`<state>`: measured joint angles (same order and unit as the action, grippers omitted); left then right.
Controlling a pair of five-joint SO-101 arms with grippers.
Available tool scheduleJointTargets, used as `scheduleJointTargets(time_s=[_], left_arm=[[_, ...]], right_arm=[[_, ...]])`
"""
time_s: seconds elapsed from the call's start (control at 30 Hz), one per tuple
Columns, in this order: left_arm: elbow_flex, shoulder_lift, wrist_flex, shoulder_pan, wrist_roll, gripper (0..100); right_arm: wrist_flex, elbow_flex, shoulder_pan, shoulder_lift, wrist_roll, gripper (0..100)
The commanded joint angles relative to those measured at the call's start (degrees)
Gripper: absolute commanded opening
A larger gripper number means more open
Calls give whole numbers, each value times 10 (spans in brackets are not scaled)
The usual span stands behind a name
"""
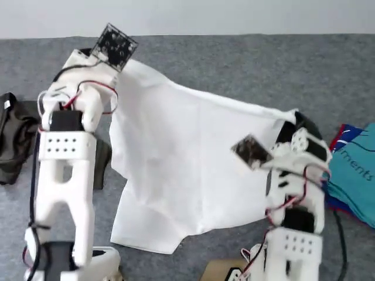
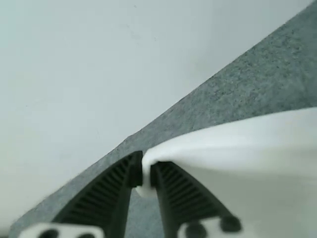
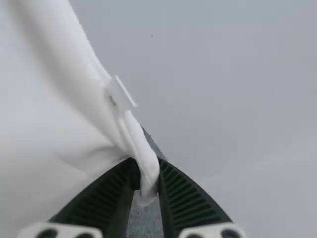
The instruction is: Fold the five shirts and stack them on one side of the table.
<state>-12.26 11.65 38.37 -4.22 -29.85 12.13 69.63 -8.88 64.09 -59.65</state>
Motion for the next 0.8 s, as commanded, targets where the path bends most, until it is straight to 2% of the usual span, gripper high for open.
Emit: scheduleJointTargets(time_s=[0.0,0.1,0.37,0.77], left_arm=[[74,-47,-15,-4,26,3],[124,-98,-15,-5,43,3],[290,-247,-15,-2,99,3],[508,-475,-14,5,100,3]], right_arm=[[2,-121,3,-134,15,12],[0,-199,3,-239,20,11],[6,-417,3,-500,91,11],[7,-648,5,-756,97,11]])
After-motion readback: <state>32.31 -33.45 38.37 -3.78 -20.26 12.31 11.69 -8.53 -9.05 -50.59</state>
